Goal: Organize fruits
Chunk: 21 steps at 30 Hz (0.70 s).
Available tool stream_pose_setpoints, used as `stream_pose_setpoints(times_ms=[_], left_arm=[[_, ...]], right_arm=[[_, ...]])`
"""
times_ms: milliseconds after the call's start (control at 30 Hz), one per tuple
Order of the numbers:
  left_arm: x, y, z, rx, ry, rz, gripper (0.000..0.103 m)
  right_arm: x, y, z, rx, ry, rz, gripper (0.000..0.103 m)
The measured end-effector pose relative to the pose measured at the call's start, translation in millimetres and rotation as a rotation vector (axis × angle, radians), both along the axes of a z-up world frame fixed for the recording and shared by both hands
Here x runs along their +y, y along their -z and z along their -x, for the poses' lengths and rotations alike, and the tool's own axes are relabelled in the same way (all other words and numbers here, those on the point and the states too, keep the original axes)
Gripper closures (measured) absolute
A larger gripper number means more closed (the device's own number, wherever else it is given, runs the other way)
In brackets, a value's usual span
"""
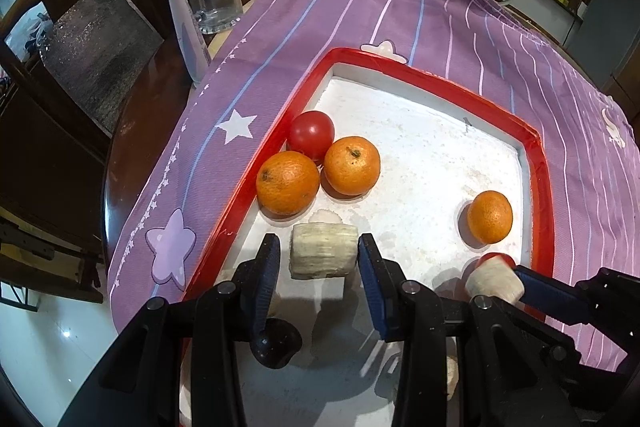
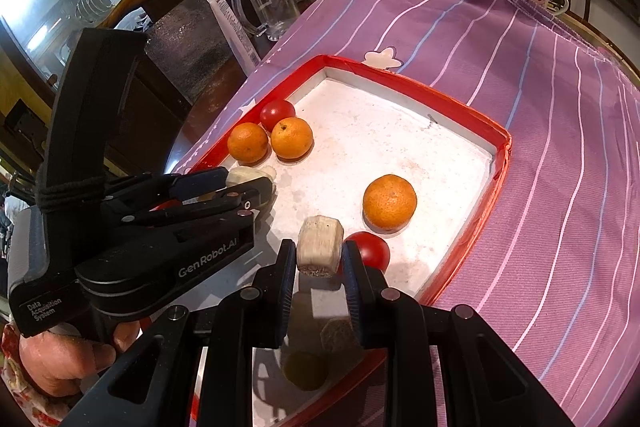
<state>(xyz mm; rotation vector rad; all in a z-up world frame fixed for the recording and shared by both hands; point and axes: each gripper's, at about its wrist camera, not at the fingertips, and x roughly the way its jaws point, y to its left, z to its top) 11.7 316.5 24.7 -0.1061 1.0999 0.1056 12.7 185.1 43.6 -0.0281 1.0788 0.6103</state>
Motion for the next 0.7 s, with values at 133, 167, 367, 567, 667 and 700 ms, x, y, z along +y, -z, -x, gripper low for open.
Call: stream_pose_setpoints(times_ms=[133, 167, 367, 567, 667, 700], left_arm=[[4.0, -3.5, 2.1, -0.001, -0.013, 0.027, 0.060], [5.1, -5.1, 2.9, -0.003, -0.016, 0.037, 0.058], [8.6, -18.6, 12.5, -0.016, -0.030, 0.083, 0.044], [16.1, -31.5, 30.2, -0.032, -0.066, 0.135, 0.035], [19.2, -32.8, 42.6, -0.030, -0.093, 0.164, 0.034], [19.8, -32.7, 46.1, -0.028, -0.100, 0.167, 0.034]], right_arm=[[0.4, -0.2, 0.1, -0.002, -0.004, -0.003, 0.076], [0.3, -0.4, 0.2, -0.003, -0.004, -0.004, 0.076], [-3.8, -7.0, 1.4, -0.010, 0.008, -0.026, 0.076], [-26.5, -20.9, 6.0, -0.025, 0.067, -0.045, 0.075], [-39.6, -24.8, 11.6, -0.030, 0.098, -0.038, 0.075], [-43.5, -25.5, 13.6, -0.030, 0.105, -0.037, 0.075]])
